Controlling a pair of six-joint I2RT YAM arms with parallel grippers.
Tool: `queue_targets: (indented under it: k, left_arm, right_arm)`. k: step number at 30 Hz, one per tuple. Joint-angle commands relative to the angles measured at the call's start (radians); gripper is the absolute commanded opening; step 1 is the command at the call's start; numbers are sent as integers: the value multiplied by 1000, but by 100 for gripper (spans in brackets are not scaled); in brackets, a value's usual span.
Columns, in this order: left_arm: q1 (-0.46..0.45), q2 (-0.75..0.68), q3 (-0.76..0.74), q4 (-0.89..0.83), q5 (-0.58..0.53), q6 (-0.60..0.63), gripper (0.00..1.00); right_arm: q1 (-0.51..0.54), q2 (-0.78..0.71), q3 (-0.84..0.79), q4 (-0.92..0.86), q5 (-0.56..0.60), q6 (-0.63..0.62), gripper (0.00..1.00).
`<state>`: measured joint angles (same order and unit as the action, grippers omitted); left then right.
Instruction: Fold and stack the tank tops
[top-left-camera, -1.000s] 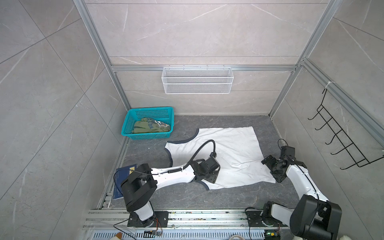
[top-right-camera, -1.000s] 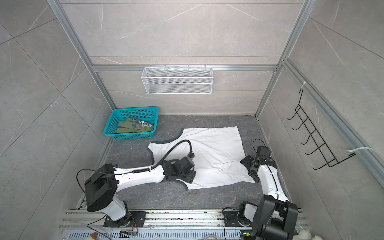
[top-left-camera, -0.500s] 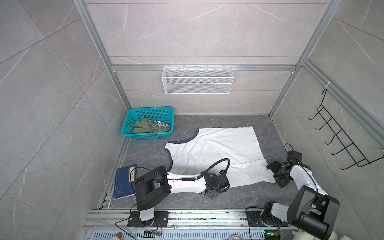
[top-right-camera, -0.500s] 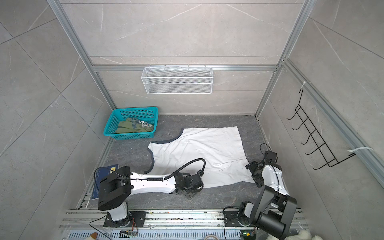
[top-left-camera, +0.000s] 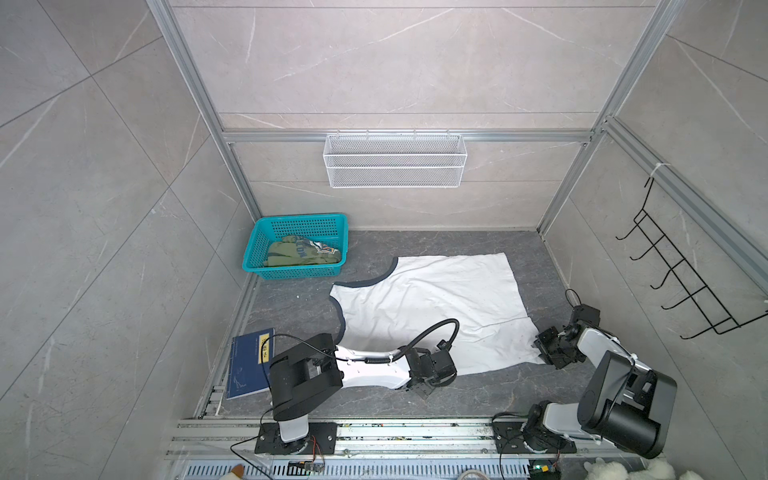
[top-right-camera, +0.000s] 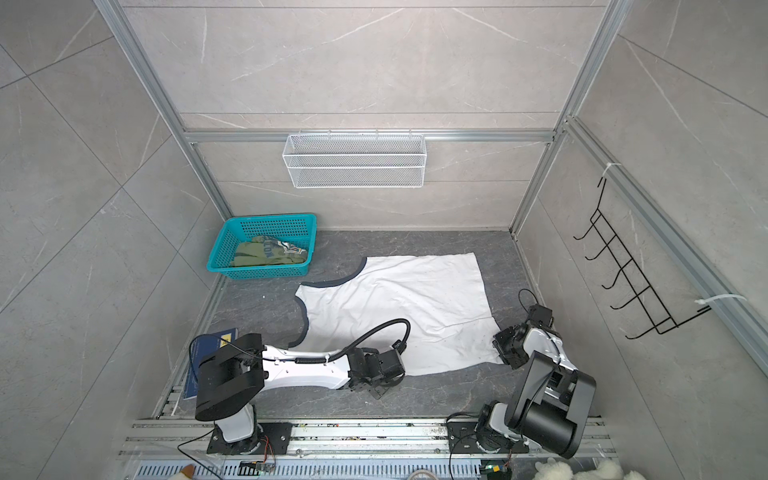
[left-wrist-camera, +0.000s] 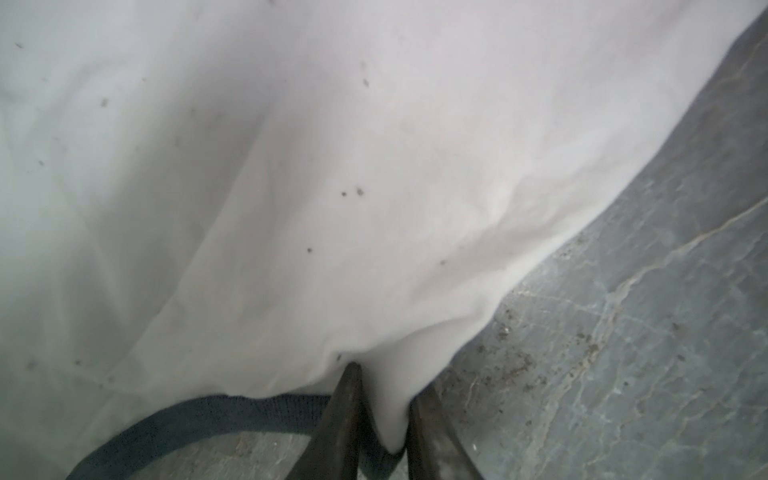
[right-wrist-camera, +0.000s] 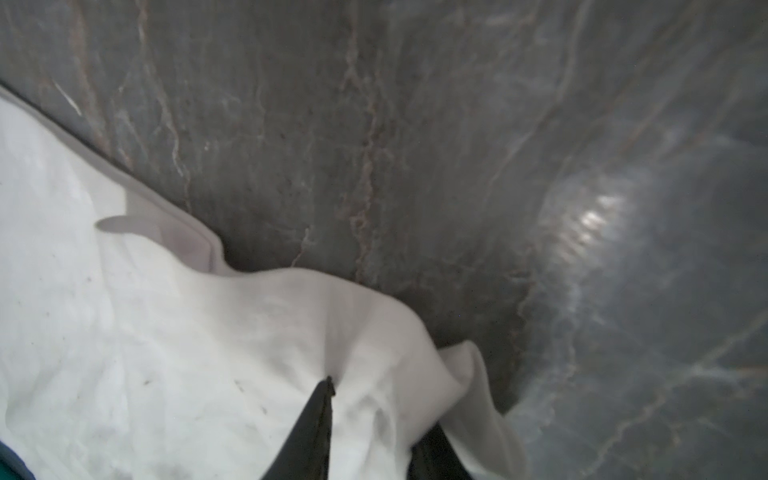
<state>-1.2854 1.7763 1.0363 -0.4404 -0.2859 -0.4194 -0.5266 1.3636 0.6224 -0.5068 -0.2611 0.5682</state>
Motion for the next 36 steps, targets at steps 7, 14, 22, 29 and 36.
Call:
queue_targets:
  k: [7, 14, 22, 29, 36]
  left_arm:
    - [32, -147, -58, 54, -20, -1, 7]
    - [33, -220, -64, 39, 14, 18, 6]
    - [32, -237, -109, 11, 150, 54, 10]
    - [31, -231, -151, -3, 241, 80, 20]
    - [32, -306, -154, -11, 245, 114, 50]
  right_arm:
    - [2, -204, 80, -175, 75, -44, 7]
    - [1, -307, 163, -329, 92, -57, 5]
    - [3, -408, 77, -386, 80, 55, 7]
    - [2, -437, 16, -428, 133, 125, 13]
    - [2, -446, 95, -472, 130, 113, 47]
